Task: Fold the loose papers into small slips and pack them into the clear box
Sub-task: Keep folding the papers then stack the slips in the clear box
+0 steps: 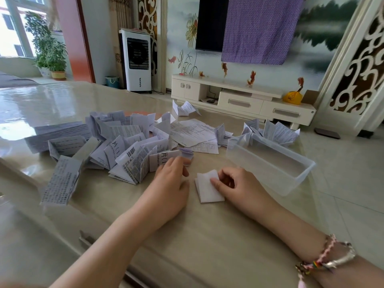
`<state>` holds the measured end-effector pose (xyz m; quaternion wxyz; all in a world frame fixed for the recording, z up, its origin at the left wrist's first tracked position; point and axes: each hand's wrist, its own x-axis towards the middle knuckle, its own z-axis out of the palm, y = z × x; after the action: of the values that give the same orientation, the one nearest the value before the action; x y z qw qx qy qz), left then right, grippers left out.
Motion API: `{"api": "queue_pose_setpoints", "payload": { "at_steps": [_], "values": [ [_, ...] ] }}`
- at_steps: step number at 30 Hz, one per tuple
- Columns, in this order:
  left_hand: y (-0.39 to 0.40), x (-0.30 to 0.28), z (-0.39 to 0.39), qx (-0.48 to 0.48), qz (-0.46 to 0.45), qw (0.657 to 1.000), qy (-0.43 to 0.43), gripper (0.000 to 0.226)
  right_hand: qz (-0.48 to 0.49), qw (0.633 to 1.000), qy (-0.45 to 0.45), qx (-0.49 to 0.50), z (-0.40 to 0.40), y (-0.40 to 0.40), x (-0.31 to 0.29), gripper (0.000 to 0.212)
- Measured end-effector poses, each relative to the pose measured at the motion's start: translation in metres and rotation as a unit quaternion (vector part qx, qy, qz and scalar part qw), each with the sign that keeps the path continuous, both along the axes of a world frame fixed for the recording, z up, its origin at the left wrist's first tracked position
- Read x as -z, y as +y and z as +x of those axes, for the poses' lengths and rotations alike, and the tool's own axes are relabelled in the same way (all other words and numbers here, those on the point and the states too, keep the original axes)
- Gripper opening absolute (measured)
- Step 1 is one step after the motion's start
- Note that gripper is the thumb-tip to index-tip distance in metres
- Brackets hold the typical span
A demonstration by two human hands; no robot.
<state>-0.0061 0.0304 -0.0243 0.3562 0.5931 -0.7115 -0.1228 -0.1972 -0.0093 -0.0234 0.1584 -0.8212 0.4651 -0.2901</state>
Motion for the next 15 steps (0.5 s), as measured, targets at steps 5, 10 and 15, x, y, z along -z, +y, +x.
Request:
{"api": "queue_pose_setpoints", "payload": {
  "at_steps": [5,10,15],
  "values": [
    [0.007,-0.001,-0.004,0.014,-0.015,1.0,-0.022,0.028,-0.019,0.998,0.056,0.005,0.007,-0.002,-0.001,0.036],
    [0.012,0.004,-0.009,0.025,-0.024,0.995,-0.093,0.031,-0.045,0.994,0.102,0.01,0.011,0.001,-0.003,0.033],
    [0.02,-0.001,-0.012,0.004,-0.058,0.977,-0.206,0.031,-0.062,0.994,0.09,0.019,0.012,0.017,-0.007,0.035]
  ]
}}
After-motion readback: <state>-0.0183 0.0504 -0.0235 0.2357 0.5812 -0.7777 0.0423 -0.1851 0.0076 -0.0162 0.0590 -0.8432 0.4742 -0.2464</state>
